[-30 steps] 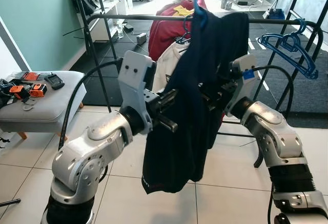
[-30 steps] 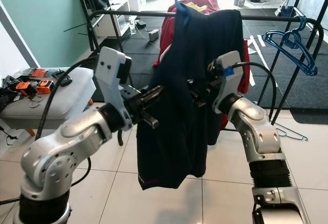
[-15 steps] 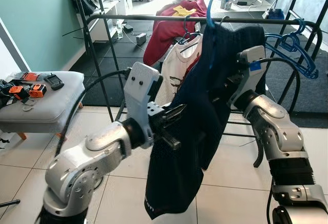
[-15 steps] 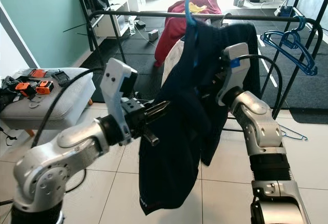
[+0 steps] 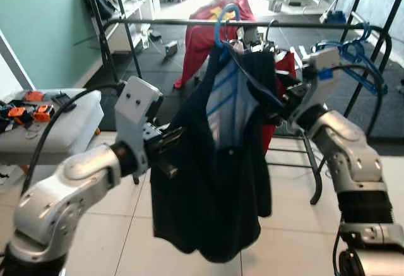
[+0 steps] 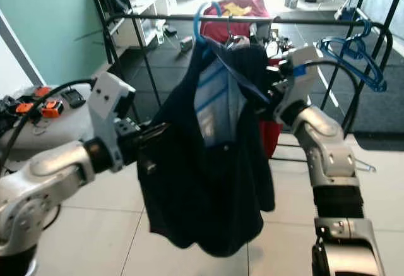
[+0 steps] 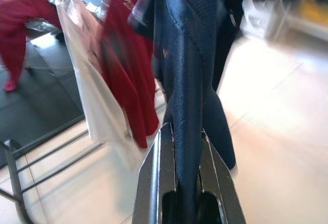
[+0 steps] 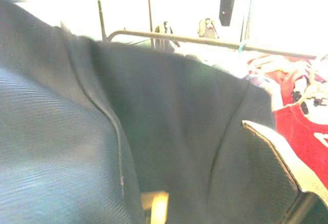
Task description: Hang hanger
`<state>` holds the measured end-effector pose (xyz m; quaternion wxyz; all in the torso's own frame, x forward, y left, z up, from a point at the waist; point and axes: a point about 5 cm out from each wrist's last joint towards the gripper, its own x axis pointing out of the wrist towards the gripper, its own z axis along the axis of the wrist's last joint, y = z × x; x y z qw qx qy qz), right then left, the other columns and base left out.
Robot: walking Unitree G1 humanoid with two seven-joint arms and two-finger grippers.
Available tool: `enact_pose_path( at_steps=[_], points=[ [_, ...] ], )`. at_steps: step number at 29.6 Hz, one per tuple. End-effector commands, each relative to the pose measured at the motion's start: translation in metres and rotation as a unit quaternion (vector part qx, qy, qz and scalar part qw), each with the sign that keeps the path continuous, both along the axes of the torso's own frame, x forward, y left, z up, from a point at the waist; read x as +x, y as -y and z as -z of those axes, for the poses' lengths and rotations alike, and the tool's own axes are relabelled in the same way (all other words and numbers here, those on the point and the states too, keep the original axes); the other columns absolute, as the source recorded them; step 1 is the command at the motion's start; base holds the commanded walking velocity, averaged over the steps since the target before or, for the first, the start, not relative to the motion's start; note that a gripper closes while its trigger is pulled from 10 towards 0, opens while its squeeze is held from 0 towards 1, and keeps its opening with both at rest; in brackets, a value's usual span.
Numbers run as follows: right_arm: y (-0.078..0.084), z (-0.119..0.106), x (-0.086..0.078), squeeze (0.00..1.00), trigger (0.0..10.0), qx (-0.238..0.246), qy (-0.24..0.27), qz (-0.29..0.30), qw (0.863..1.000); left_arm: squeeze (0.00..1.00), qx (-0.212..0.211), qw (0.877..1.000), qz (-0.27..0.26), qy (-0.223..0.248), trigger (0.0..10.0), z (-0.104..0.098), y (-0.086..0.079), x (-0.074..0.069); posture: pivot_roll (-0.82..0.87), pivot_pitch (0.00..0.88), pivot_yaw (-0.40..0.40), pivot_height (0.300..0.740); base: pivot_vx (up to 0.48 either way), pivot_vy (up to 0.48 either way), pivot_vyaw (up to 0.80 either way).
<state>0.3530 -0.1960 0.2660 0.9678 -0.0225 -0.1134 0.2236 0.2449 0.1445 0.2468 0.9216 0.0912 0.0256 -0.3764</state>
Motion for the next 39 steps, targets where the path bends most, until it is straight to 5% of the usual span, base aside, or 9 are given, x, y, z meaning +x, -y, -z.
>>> enact_pose_path(
  at_steps=[1, 11, 16, 25, 29, 31, 39],
  points=[
    [0.006, -0.006, 0.001, 0.00, 10.0, 0.004, 0.013, 0.011, 1.000, 0.00, 0.022, 0.996, 0.082, 0.019, 10.0, -0.007, -0.004, -0.019, -0.07, 0.019, 0.031, 0.740, 0.000, 0.000, 0.00],
    [0.009, -0.006, 0.001, 0.00, 10.0, -0.001, 0.012, 0.016, 1.000, 0.00, 0.032, 0.982, 0.186, 0.020, 10.0, -0.014, -0.014, -0.044, -0.08, 0.025, 0.031, 0.740, 0.000, 0.000, 0.00],
    [0.010, -0.005, 0.001, 0.00, 10.0, -0.002, 0.012, 0.017, 1.000, 0.00, 0.028, 0.981, 0.192, 0.026, 10.0, -0.017, -0.017, -0.046, -0.08, 0.025, 0.031, 0.740, 0.000, 0.000, 0.00],
    [0.023, -0.005, -0.001, 0.00, 10.0, -0.014, 0.008, 0.028, 0.999, 0.00, 0.049, 0.975, 0.212, 0.046, 10.0, -0.044, -0.066, -0.057, -0.09, 0.030, 0.031, 0.740, 0.000, 0.000, 0.00],
    [0.025, -0.005, -0.002, 0.00, 10.0, -0.015, 0.007, 0.030, 0.999, 0.00, 0.047, 0.974, 0.214, 0.051, 10.0, -0.049, -0.074, -0.060, -0.09, 0.030, 0.032, 0.740, 0.000, 0.000, 0.00],
    [0.028, -0.003, -0.002, 0.00, 10.0, -0.018, 0.004, 0.033, 0.999, 0.00, 0.032, 0.968, 0.245, 0.045, 10.0, -0.056, -0.091, -0.072, -0.09, 0.033, 0.032, 0.740, 0.000, 0.000, 0.00],
    [0.026, -0.001, -0.002, 0.00, 10.0, -0.019, -0.001, 0.030, 0.999, 0.00, 0.013, 0.953, 0.302, 0.027, 10.0, -0.055, -0.094, -0.083, -0.09, 0.034, 0.027, 0.740, 0.000, 0.000, 0.00]
  ],
)
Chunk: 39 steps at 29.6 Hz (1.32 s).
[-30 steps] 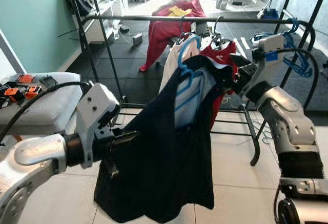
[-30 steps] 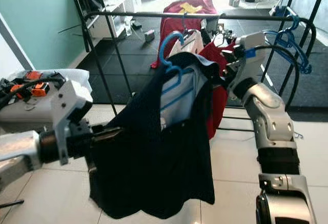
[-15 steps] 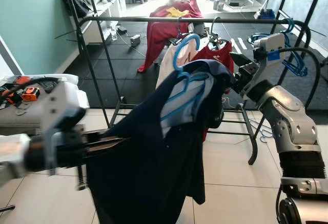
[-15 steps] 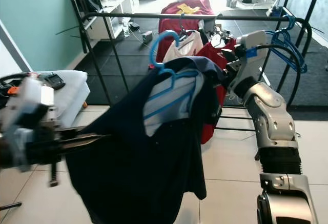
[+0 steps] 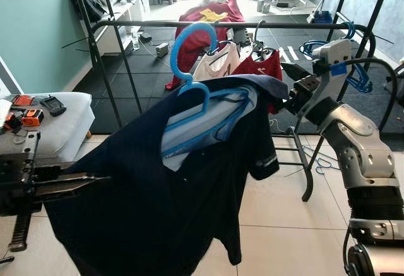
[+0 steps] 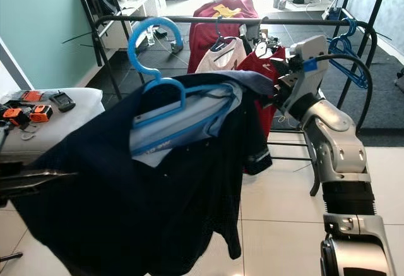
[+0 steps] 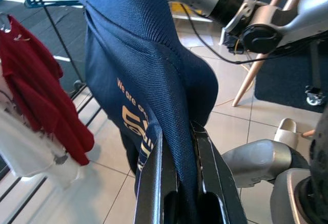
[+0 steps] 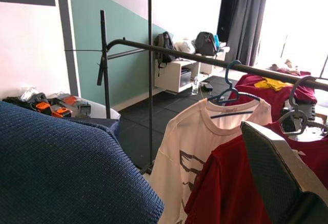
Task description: Hang hanger
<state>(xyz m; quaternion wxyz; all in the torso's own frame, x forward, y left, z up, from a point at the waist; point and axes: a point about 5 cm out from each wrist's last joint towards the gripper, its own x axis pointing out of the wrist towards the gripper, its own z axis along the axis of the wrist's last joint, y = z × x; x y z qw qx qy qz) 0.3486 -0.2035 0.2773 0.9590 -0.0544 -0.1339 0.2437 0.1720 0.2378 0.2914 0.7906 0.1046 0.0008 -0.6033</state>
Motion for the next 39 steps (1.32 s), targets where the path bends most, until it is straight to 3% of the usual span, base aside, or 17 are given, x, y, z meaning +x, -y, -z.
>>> enact_pose_path(
  at_steps=[1, 3, 5, 7, 10, 16, 17, 19, 20, 25, 30, 35, 39],
  points=[
    [0.018, 0.011, 0.003, 0.00, 10.0, 0.010, -0.028, 0.048, 0.998, 0.00, 0.013, 0.998, 0.057, 0.004, 10.0, -0.004, 0.001, -0.010, -0.09, 0.035, 0.025, 0.740, 0.000, 0.000, 0.00],
    [0.018, 0.011, 0.003, 0.00, 10.0, 0.010, -0.028, 0.048, 0.998, 0.00, 0.013, 0.998, 0.057, 0.004, 10.0, -0.004, 0.001, -0.010, -0.09, 0.035, 0.025, 0.740, 0.000, 0.000, 0.00],
    [0.018, 0.010, 0.003, 0.00, 10.0, 0.009, -0.028, 0.047, 0.998, 0.00, 0.059, 0.995, 0.072, -0.038, 10.0, 0.015, 0.006, -0.008, -0.10, 0.038, 0.025, 0.740, 0.000, 0.000, 0.00],
    [0.018, 0.010, 0.003, 0.00, 10.0, 0.008, -0.029, 0.047, 0.998, 0.00, 0.059, 0.994, 0.085, -0.047, 10.0, 0.019, 0.008, -0.009, -0.10, 0.039, 0.025, 0.740, 0.000, 0.000, 0.00],
    [0.020, 0.012, 0.002, 0.00, 10.0, 0.008, -0.032, 0.047, 0.998, 0.00, 0.032, 0.992, 0.114, -0.044, 10.0, 0.015, 0.014, -0.010, -0.10, 0.040, 0.024, 0.740, 0.000, 0.000, 0.00],
    [0.017, 0.016, 0.002, 0.00, 10.0, 0.005, -0.039, 0.040, 0.998, 0.00, 0.008, 0.992, 0.121, -0.027, 10.0, 0.008, 0.014, -0.008, -0.10, 0.044, 0.021, 0.740, 0.000, 0.000, 0.00],
    [0.014, 0.018, 0.002, 0.00, 10.0, 0.004, -0.043, 0.035, 0.998, 0.00, -0.001, 0.995, 0.104, -0.004, 10.0, 0.003, 0.011, -0.002, -0.10, 0.044, 0.021, 0.740, 0.000, 0.000, 0.00],
    [0.014, 0.018, 0.002, 0.00, 10.0, 0.004, -0.043, 0.035, 0.998, 0.00, -0.001, 0.995, 0.104, -0.004, 10.0, 0.003, 0.011, -0.002, -0.10, 0.044, 0.021, 0.740, 0.000, 0.000, 0.00],
    [0.010, 0.024, 0.001, 0.00, 10.0, 0.003, -0.053, 0.028, 0.998, 0.00, -0.022, 0.997, 0.069, 0.038, 10.0, -0.007, 0.003, 0.007, -0.10, 0.047, 0.020, 0.740, 0.000, 0.000, 0.00],
    [0.009, 0.029, 0.000, 0.00, 10.0, -0.003, -0.063, 0.025, 0.998, 0.00, -0.033, 0.997, 0.039, 0.065, 10.0, -0.016, -0.008, 0.010, -0.10, 0.049, 0.019, 0.740, 0.000, 0.000, 0.00],
    [0.009, 0.035, -0.002, 0.00, 10.0, -0.004, -0.073, 0.022, 0.997, 0.00, -0.072, 0.990, 0.001, 0.124, 10.0, -0.046, -0.037, 0.004, -0.10, 0.050, 0.021, 0.740, 0.000, 0.000, 0.00],
    [0.008, 0.036, -0.002, 0.00, 10.0, -0.005, -0.074, 0.019, 0.997, 0.00, -0.066, 0.989, -0.021, 0.132, 10.0, -0.049, -0.044, 0.005, -0.10, 0.049, 0.021, 0.740, 0.000, 0.000, 0.00],
    [0.008, 0.033, -0.001, 0.00, 10.0, -0.002, -0.071, 0.020, 0.997, 0.00, -0.006, 0.995, -0.043, 0.085, 10.0, -0.027, -0.046, 0.011, -0.10, 0.049, 0.018, 0.740, 0.000, 0.000, 0.00]
  ],
)
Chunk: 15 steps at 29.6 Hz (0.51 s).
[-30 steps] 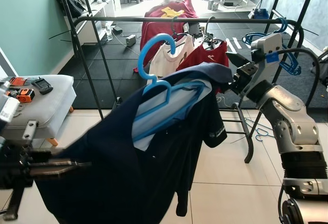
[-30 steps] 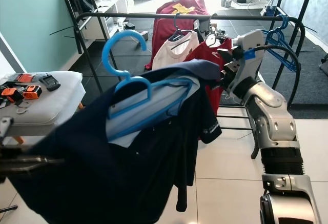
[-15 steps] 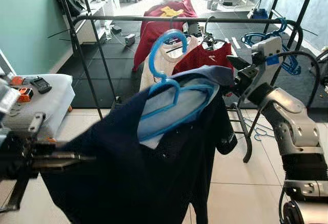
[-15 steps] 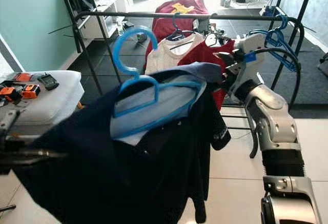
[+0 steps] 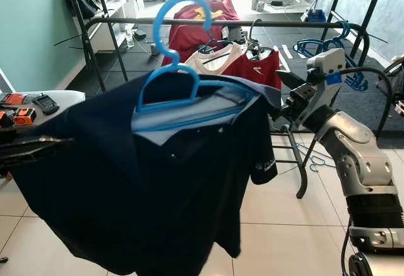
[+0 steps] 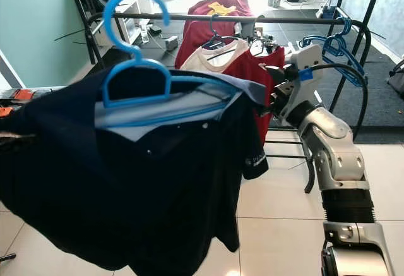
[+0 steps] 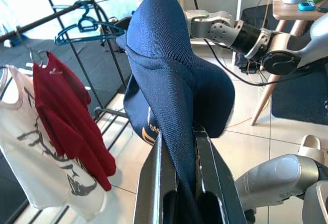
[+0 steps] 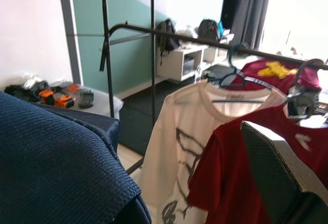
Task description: Hang hanger
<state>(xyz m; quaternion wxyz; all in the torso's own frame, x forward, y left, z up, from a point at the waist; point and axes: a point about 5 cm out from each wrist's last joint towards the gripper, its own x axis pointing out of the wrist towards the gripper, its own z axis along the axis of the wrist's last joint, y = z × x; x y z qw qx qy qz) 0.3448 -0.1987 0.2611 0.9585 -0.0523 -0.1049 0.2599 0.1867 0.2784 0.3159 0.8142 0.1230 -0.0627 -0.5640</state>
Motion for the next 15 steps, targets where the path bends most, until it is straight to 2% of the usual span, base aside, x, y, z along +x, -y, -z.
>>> enact_pose_path(
  at_steps=[1, 2, 5, 10, 11, 13, 14, 15],
  points=[
    [0.013, 0.016, 0.003, 0.00, 10.0, 0.003, -0.042, 0.035, 0.998, 0.00, 0.020, 1.000, -0.007, 0.019, 10.0, -0.002, -0.005, -0.003, -0.10, 0.049, 0.018, 0.740, 0.000, 0.000, 0.00],
    [0.012, 0.015, 0.003, 0.00, 10.0, 0.005, -0.041, 0.035, 0.999, 0.00, 0.033, 0.999, -0.010, 0.004, 10.0, 0.008, -0.003, 0.000, -0.10, 0.049, 0.016, 0.740, 0.000, 0.000, 0.00],
    [0.012, 0.014, 0.004, 0.00, 10.0, 0.006, -0.040, 0.034, 0.999, 0.00, 0.038, 0.999, -0.012, -0.003, 10.0, 0.013, -0.002, 0.001, -0.10, 0.049, 0.016, 0.740, 0.000, 0.000, 0.00],
    [0.008, 0.018, 0.002, 0.00, 10.0, 0.002, -0.046, 0.026, 0.999, 0.00, 0.001, 0.999, -0.043, 0.026, 10.0, 0.014, 0.002, 0.012, -0.11, 0.046, 0.017, 0.740, 0.000, 0.000, 0.00],
    [0.008, 0.018, 0.002, 0.00, 10.0, 0.003, -0.046, 0.028, 0.999, 0.00, 0.014, 0.998, -0.055, 0.021, 10.0, 0.018, 0.000, 0.015, -0.11, 0.043, 0.019, 0.740, 0.000, 0.000, 0.00],
    [0.008, 0.018, 0.002, 0.00, 10.0, 0.003, -0.046, 0.028, 0.999, 0.00, 0.014, 0.998, -0.055, 0.021, 10.0, 0.018, 0.000, 0.015, -0.11, 0.043, 0.019, 0.740, 0.000, 0.000, 0.00],
    [0.009, 0.016, 0.002, 0.00, 10.0, 0.006, -0.043, 0.031, 0.999, 0.00, 0.041, 0.997, -0.066, 0.004, 10.0, 0.026, -0.001, 0.018, -0.11, 0.043, 0.019, 0.740, 0.000, 0.000, 0.00],
    [0.009, 0.016, 0.002, 0.00, 10.0, 0.006, -0.043, 0.031, 0.999, 0.00, 0.041, 0.997, -0.066, 0.004, 10.0, 0.026, -0.001, 0.018, -0.11, 0.043, 0.019, 0.740, 0.000, 0.000, 0.00]
  ],
)
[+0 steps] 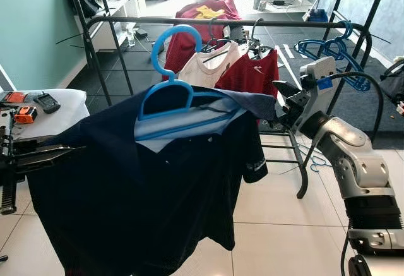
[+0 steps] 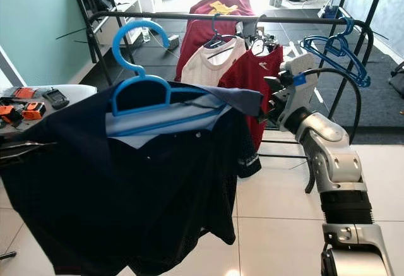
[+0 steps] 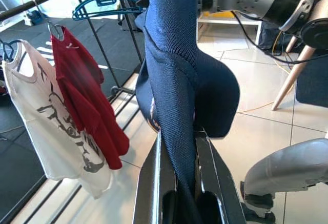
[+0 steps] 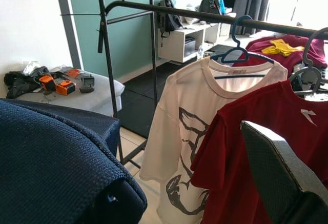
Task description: Hang hanger
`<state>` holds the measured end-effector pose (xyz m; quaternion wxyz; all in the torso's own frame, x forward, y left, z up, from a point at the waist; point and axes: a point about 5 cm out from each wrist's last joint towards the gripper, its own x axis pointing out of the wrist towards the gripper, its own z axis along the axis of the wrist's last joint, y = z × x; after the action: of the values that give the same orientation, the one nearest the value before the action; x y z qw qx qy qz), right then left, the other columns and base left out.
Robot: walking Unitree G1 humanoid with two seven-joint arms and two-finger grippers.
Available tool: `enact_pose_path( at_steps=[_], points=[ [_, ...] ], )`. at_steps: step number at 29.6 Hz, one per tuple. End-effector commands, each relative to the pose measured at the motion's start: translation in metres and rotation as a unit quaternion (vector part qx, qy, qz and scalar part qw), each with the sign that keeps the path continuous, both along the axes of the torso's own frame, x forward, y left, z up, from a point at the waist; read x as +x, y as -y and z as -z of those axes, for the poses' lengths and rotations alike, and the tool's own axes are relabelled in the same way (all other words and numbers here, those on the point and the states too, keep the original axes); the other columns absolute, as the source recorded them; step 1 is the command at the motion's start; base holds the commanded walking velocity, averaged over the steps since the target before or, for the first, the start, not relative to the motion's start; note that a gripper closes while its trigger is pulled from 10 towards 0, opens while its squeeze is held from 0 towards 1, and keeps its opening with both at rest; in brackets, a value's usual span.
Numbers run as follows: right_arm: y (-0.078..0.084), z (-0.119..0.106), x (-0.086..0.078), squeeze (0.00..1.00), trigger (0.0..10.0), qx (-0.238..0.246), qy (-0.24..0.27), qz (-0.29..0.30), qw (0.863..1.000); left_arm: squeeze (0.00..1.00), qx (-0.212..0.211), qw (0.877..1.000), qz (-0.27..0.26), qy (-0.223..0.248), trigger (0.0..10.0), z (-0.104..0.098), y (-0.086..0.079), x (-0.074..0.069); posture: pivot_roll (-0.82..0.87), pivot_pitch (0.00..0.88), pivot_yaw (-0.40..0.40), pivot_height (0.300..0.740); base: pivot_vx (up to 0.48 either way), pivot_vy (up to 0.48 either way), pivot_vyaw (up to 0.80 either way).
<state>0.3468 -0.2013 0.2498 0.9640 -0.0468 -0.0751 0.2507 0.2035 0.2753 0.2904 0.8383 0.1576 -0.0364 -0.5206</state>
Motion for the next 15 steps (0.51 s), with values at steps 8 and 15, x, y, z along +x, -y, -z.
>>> enact_pose_path(
  at_steps=[8, 15],
  points=[
    [0.009, -0.006, 0.004, 0.00, 10.0, 0.022, 0.003, 0.031, 0.999, 0.00, 0.139, 0.987, -0.067, -0.052, 10.0, 0.047, 0.006, 0.018, -0.11, 0.045, 0.020, 0.740, 0.000, 0.000, 0.00],
    [0.009, -0.006, 0.004, 0.00, 10.0, 0.023, 0.003, 0.031, 0.999, 0.00, 0.164, 0.983, -0.072, -0.046, 10.0, 0.055, 0.016, 0.024, -0.11, 0.047, 0.019, 0.740, 0.000, 0.000, 0.00]
  ],
)
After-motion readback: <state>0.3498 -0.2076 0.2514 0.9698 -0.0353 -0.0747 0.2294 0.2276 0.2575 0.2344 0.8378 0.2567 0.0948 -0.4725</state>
